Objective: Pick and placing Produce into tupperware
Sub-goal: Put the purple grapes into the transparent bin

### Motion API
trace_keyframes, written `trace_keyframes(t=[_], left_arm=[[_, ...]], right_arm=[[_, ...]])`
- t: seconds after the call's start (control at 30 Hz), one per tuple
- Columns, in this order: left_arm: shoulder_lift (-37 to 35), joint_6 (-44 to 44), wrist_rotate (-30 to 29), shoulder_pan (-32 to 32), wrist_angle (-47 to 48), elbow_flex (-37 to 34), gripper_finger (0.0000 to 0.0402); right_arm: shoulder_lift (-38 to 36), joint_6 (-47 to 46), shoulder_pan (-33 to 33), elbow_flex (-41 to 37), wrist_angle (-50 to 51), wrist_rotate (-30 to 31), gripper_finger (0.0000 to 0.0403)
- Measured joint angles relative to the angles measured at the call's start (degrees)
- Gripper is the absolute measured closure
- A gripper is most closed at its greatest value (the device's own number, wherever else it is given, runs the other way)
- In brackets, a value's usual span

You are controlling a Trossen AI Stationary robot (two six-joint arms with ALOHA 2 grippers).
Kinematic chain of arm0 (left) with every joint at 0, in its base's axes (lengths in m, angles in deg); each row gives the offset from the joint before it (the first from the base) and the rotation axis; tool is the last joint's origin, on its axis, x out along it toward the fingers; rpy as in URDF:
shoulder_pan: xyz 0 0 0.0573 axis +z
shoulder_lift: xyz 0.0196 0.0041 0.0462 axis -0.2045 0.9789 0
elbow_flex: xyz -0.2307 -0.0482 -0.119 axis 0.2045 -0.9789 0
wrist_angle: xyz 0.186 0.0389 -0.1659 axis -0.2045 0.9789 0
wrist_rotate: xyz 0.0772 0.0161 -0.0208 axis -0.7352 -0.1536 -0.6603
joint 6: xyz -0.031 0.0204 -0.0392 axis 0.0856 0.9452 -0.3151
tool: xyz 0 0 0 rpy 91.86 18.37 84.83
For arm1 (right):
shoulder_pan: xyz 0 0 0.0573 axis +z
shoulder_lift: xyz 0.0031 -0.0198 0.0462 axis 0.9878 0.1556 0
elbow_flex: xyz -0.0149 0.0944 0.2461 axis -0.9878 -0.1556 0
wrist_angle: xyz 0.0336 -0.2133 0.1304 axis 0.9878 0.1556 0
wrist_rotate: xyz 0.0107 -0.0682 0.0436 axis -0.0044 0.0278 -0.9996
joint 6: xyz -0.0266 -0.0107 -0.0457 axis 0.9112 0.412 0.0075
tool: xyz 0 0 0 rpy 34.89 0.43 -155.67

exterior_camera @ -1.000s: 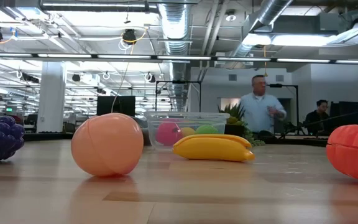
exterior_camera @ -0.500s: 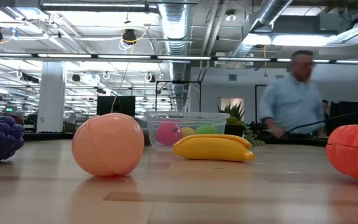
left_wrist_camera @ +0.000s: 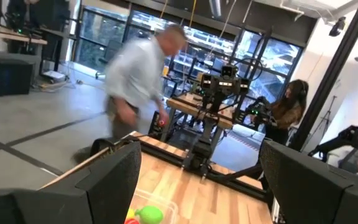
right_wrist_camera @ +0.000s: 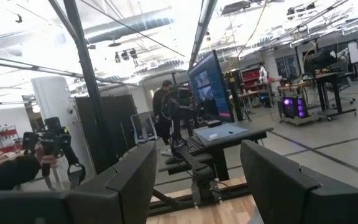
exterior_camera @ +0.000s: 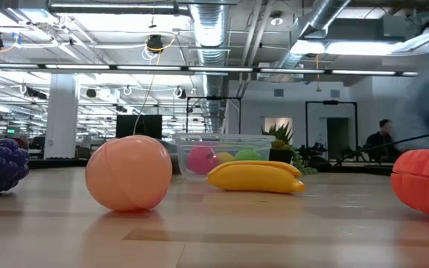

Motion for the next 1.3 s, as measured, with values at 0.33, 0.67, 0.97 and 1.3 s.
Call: trace_keyframes(t=[0.33, 0.67, 0.97, 1.3], left_arm=[[0.0, -6.0, 0.6, 0.0, -0.4, 0.0, 0.0084], [0.3, -9.6, 2.8, 0.0, 3.7, -1.4, 0.0084], [0.4, -18.4, 7.9, 0.0, 5.2, -8.0, 0.0084], [0.4, -15.6, 9.3, 0.0, -6.8, -10.0, 0.0084]], right_arm=[[0.0, 0.0, 0.0, 0.0, 0.0, 0.0, 0.0147], [0.0, 0.0, 0.0, 0.0, 1.7, 0.0, 0.0147], [0.0, 0.0, 0.0, 0.0, 1.7, 0.0, 0.0147], [0.0, -1.1, 0.0, 0.0, 1.7, 0.0, 0.0147]])
